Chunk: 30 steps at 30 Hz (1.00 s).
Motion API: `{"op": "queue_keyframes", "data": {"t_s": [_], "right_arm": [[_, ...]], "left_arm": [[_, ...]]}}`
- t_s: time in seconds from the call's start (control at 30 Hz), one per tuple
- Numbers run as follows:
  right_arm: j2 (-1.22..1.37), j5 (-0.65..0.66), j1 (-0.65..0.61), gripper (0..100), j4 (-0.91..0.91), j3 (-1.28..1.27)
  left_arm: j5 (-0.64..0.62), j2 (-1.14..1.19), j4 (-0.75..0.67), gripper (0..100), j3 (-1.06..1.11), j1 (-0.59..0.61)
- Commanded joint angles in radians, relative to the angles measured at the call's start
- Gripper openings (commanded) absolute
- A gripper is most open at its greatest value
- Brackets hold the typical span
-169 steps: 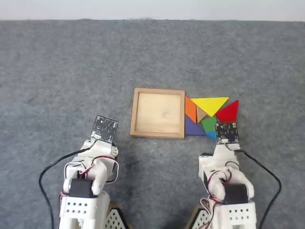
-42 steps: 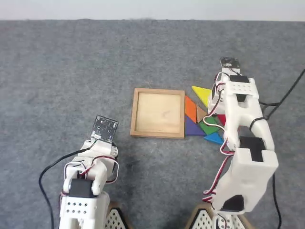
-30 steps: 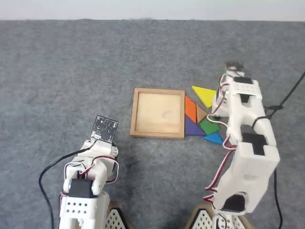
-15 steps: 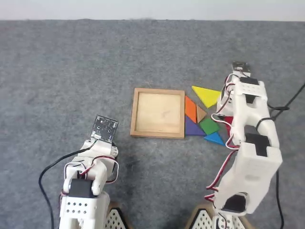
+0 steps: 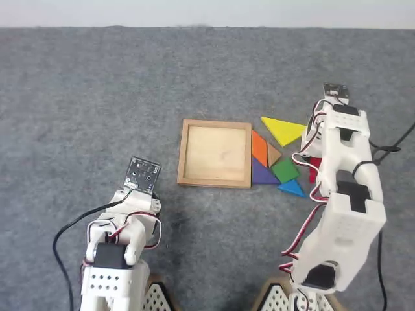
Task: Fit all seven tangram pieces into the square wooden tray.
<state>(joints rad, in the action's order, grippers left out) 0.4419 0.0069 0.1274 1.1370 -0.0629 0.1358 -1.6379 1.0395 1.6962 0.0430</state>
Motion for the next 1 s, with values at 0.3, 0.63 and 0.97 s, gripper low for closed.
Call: {"op": "queue_keyframes", "data": {"t_s": [0.3,0.63,0.97], "right_arm": [[-0.139,0.011,-0.007,0.7,0.016,0.034],[-0.292,0.005,-0.054,0.7,0.041,-0.064],[-0.796,-0.058,-0.42,0.9,-0.015,-0.333]], "left_arm": [[-0.008,-0.012,0.005,1,-0.007,0.003],[-0.008,-0.012,0.005,1,-0.007,0.003],[-0.008,-0.012,0.005,1,-0.007,0.003]]}}
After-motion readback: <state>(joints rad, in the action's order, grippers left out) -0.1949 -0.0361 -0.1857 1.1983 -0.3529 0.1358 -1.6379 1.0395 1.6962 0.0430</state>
